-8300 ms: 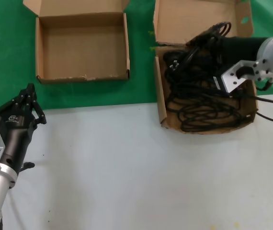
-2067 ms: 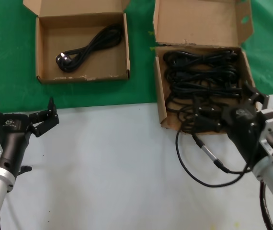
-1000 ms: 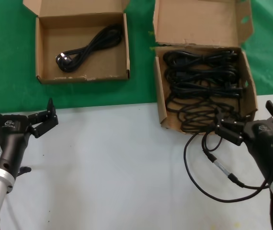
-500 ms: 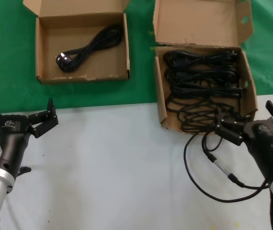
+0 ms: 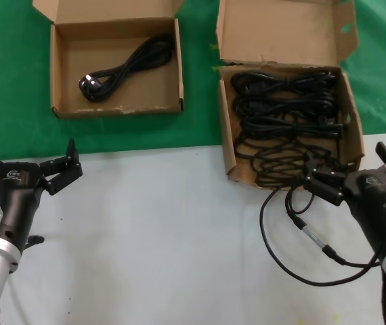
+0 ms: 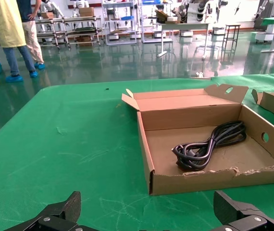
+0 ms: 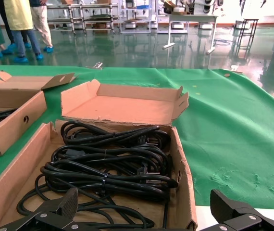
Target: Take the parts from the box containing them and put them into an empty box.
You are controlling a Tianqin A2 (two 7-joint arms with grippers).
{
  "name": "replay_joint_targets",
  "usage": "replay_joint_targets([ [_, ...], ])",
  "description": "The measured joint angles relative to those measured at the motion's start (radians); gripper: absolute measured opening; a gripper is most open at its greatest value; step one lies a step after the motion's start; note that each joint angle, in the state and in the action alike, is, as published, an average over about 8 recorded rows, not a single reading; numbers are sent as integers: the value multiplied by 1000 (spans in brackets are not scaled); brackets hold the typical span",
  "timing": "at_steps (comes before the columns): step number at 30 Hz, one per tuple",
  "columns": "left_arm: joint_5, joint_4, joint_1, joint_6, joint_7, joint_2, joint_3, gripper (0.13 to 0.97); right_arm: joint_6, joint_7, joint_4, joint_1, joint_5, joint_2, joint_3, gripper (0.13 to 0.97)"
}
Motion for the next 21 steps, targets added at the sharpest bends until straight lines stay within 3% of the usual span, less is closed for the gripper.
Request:
replay_joint_targets([
  [21,0,0,0,0,0,0,0,966,0,0,0,0,0,0,0,966],
])
